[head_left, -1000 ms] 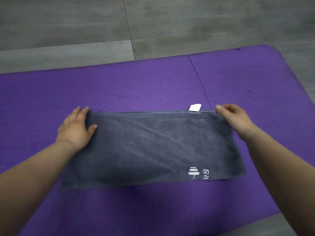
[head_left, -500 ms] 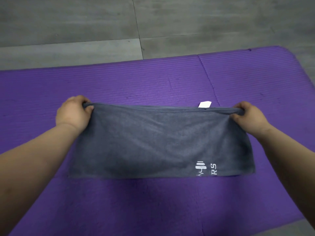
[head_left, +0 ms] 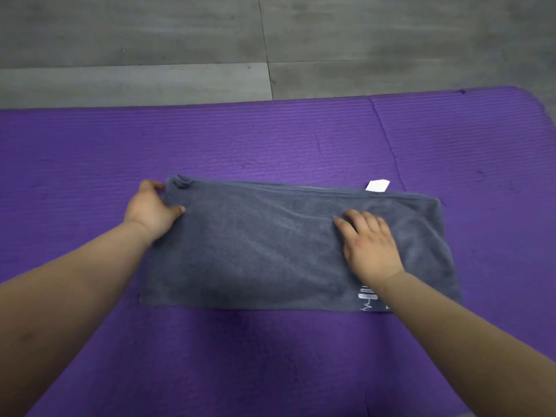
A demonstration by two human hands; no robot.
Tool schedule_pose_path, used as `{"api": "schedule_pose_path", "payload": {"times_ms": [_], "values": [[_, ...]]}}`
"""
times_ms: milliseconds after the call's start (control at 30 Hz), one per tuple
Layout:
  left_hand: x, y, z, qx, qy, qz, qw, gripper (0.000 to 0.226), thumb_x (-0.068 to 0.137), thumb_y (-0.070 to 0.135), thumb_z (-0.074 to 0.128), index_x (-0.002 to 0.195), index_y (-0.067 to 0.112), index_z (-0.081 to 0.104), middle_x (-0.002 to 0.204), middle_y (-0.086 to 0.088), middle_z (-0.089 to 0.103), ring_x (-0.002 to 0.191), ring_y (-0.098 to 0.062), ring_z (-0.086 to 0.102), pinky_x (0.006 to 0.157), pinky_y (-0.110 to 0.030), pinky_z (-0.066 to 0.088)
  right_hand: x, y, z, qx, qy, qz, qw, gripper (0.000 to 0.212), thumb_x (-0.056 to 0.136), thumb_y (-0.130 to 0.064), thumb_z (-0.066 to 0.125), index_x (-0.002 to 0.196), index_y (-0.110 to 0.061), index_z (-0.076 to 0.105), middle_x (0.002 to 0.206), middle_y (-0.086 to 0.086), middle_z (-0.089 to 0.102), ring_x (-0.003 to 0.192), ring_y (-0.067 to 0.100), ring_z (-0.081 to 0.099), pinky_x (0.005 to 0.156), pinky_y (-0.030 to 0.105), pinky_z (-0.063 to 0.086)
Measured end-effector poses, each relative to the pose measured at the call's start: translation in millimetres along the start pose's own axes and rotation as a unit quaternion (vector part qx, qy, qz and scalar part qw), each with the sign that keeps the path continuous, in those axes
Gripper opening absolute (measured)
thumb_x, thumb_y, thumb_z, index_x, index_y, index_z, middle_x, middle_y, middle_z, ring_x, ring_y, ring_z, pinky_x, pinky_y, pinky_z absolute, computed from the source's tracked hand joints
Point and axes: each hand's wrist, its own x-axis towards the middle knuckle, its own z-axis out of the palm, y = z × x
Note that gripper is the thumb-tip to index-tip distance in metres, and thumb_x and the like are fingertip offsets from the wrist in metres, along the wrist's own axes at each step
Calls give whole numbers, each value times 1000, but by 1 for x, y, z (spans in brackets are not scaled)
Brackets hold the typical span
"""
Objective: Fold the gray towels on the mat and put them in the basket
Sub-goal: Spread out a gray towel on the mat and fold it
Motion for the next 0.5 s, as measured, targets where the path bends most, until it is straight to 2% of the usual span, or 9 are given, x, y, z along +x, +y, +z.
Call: {"api": "schedule_pose_path", "payload": {"times_ms": [67, 100, 133, 167, 200, 267, 333, 400, 500], "values": [[-1, -6, -5, -23, -21, -5, 1000, 56, 82, 8, 63, 130, -4, 37, 129, -26, 51, 120, -35, 48, 98, -36, 37, 0, -4, -5, 13, -31, 0, 999, 47, 62, -17, 33, 89, -10, 71, 93, 12, 71, 80, 29, 69, 73, 38, 56], [-2, -10, -7, -51, -38, -6, 998, 54, 83, 4, 62, 129, -5, 38, 127, -25, 52, 116, -33, 51, 95, -34, 39, 1, -4, -8, 17, -23, -2, 1000, 48, 64, -17, 33, 92, -8, 71, 97, 13, 71, 83, 31, 70, 73, 42, 56], [-4, -12, -12, -87, -59, -7, 994, 51, 83, 0, 60, 129, -6, 39, 122, -25, 55, 108, -29, 54, 88, -29, 44, 1, -5, -13, 27, -31, 2, 999, 48, 68, -15, 34, 101, -7, 68, 108, 16, 68, 94, 33, 68, 81, 45, 53], [-5, -15, -18, -122, -85, -7, 989, 46, 84, -3, 57, 127, -6, 40, 112, -22, 59, 98, -24, 57, 75, -21, 49, 2, -7, -18, 27, -35, 6, 999, 49, 77, -13, 35, 118, -7, 60, 129, 16, 57, 114, 33, 58, 97, 46, 44], [-8, -19, -26, -151, -116, -7, 982, 40, 84, -5, 55, 123, -3, 44, 99, -16, 60, 84, -20, 59, 59, -13, 50, 2, -7, -20, 12, -51, -10, 999, 50, 86, -11, 35, 135, -11, 43, 148, 10, 36, 134, 29, 38, 111, 41, 27], [-13, -30, -43, -180, -165, -9, 970, 24, 86, -6, 51, 106, 7, 51, 81, -5, 55, 60, -8, 61, 40, -7, 43, 5, -11, -30, 12, -138, -24, 990, 58, 93, -12, 34, 147, -23, 13, 157, -3, 3, 145, 17, 6, 118, 33, 2], [-16, -50, -60, -196, -184, -12, 963, 20, 87, -6, 50, 90, 15, 50, 79, -3, 53, 62, -10, 57, 39, -7, 42, 12, -29, -41, -14, -173, -36, 984, 63, 93, -10, 36, 147, -26, 7, 157, -5, -5, 145, 16, 0, 118, 34, -1], [-21, -76, -76, -198, -165, -21, 966, 19, 86, -6, 51, 86, 14, 51, 80, -6, 54, 68, -14, 51, 40, -8, 43, 19, -55, -49, -35, -184, -54, 981, 63, 93, -10, 36, 147, -26, 7, 157, -3, -6, 145, 18, 1, 118, 35, 1], [-24, -124, -90, -186, -102, -45, 976, 21, 84, -4, 55, 104, 1, 55, 89, -13, 57, 74, -24, 54, 50, -16, 49, 19, -101, -56, -40, -176, -69, 981, 63, 93, -10, 36, 147, -25, 8, 157, 0, -6, 145, 21, 1, 118, 36, 1]]}}
